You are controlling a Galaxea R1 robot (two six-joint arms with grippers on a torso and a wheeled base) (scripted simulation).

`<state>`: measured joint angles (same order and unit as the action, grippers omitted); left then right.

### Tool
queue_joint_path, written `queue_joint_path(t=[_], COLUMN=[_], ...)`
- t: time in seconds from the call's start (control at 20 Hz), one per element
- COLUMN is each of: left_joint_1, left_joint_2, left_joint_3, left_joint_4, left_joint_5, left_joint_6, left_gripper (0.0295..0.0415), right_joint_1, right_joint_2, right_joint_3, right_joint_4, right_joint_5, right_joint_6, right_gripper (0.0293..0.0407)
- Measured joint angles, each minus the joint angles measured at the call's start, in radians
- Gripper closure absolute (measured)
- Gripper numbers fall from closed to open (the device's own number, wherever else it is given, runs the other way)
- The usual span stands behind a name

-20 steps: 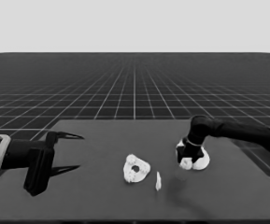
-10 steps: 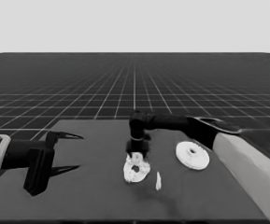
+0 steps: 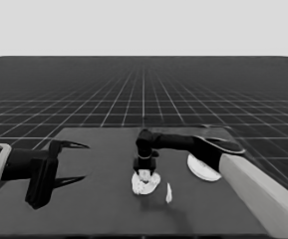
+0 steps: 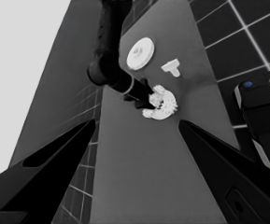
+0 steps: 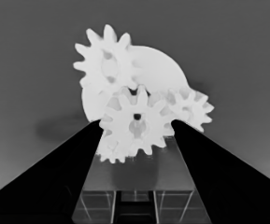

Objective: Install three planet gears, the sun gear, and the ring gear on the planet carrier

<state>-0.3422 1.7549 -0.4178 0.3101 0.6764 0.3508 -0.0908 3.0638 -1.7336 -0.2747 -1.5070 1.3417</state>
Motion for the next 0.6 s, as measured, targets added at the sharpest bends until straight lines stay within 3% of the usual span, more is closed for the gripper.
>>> queue_joint_path(t=[0.6], left_joint_1=[0.0], left_joint_2=[0.0], left_joint_3=[0.0], left_joint_4=[0.0], left_joint_5=[0.0], left_joint_6=[0.0], left_gripper=[0.0326], right_joint_1=[-0.013], right_joint_2=[0.001], right_joint_3=[-0.004], right_joint_4=[-0.004], right_joint_5=[0.002], right_joint_6=[0.067], right_gripper=[0.0391])
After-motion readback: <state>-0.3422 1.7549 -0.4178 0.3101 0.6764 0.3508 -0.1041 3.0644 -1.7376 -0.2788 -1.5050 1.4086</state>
